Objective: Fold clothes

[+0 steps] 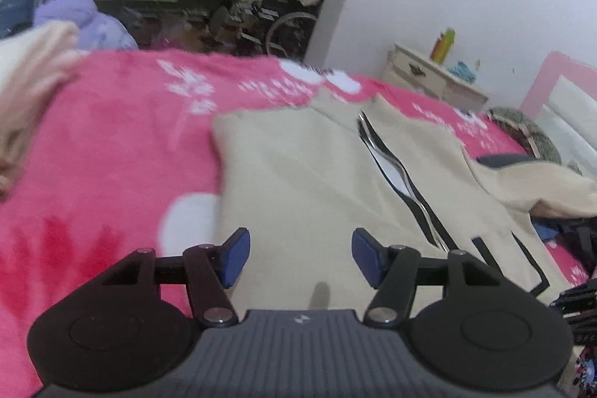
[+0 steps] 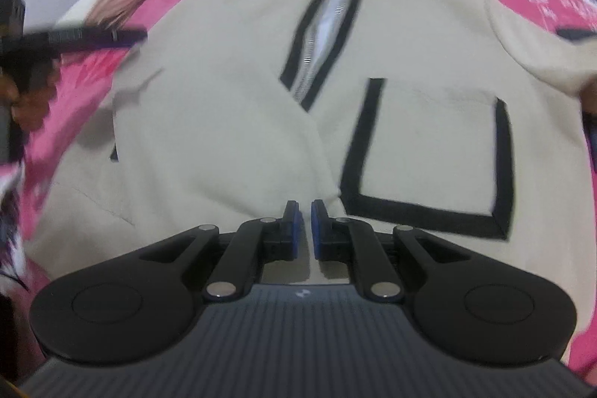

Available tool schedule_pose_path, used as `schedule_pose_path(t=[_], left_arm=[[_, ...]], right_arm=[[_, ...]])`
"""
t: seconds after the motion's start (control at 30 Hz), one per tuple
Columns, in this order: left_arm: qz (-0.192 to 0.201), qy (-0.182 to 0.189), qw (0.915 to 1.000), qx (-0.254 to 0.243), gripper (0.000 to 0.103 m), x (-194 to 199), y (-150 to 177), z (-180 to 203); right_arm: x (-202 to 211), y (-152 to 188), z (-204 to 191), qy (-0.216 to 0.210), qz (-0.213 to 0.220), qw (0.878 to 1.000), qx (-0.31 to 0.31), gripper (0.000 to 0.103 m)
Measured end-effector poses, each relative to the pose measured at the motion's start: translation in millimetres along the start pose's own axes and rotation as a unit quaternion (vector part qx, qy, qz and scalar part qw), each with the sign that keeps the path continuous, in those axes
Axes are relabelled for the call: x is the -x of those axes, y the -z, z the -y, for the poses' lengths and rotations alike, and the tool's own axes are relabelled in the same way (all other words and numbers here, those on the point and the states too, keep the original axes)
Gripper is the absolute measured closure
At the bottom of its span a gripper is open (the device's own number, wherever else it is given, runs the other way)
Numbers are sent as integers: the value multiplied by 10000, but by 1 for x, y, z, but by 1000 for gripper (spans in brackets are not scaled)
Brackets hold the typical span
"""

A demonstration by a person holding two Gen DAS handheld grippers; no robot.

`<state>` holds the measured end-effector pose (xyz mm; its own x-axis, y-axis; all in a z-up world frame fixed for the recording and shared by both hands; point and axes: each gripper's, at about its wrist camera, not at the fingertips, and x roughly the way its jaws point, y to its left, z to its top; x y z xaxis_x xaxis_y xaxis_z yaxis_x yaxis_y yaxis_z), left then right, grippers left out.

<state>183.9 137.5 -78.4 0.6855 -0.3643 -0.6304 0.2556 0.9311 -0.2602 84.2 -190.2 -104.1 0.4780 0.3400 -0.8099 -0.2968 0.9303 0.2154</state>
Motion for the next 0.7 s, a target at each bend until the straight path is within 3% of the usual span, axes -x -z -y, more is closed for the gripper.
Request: schedule_pose_path(t=[0.03, 0.1, 0.23, 0.27, 0.37, 0.47, 0.57, 0.63, 0.7], left_arm=[[-132, 35, 9999, -90, 41, -5, -1, 5], [-367, 163, 9986, -352, 41, -13, -7, 15], [-633, 397, 9936, -851, 41, -24, -23, 43], [-663, 467, 9921, -954, 41, -27, -26, 52], [-691, 716, 9881, -1175, 41, -39, -36, 89], [-806, 977, 9818, -1416, 41, -57, -45, 131], [-715, 1224, 9708, -1936, 41, -72, -50, 183], [-448, 1349, 9596, -2427, 41, -78, -49, 219], [-205, 1474, 9501, -2743, 41, -87, -43, 252]], right_arm=[[6, -3, 5, -11, -2, 9999, -170, 93], [25, -13, 19, -17, 234, 9981, -569, 81], [65, -34, 61, 214, 1012, 9855, -1342, 65], [71, -37, 75, 324, 1186, 9792, -1615, 59], [89, -40, 128, 766, 1575, 9460, -2727, 58], [116, -32, 184, 1242, 1975, 8914, -3885, 58], [149, -15, 238, 1696, 2415, 8190, -4920, 58], [169, 1, 269, 1934, 2688, 7675, -5490, 56], [181, 16, 294, 1980, 2905, 7249, -5924, 56]])
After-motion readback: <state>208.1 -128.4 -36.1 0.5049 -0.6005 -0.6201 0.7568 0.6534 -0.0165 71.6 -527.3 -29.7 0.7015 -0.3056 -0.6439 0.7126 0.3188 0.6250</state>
